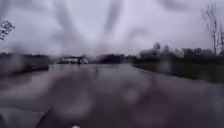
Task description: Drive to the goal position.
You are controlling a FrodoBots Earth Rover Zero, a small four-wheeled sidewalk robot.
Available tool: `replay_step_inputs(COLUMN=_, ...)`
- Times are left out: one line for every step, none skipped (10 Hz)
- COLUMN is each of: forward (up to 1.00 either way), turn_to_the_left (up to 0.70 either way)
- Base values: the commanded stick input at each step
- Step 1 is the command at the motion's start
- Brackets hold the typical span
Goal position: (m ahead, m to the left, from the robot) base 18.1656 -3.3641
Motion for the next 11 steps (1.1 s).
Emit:
replay_step_inputs(forward=0.7, turn_to_the_left=0.0)
replay_step_inputs(forward=0.7, turn_to_the_left=0.0)
replay_step_inputs(forward=0.7, turn_to_the_left=0.0)
replay_step_inputs(forward=0.7, turn_to_the_left=0.0)
replay_step_inputs(forward=0.7, turn_to_the_left=0.0)
replay_step_inputs(forward=0.7, turn_to_the_left=0.0)
replay_step_inputs(forward=0.7, turn_to_the_left=0.0)
replay_step_inputs(forward=0.7, turn_to_the_left=0.0)
replay_step_inputs(forward=0.7, turn_to_the_left=0.0)
replay_step_inputs(forward=0.7, turn_to_the_left=0.0)
replay_step_inputs(forward=0.7, turn_to_the_left=0.0)
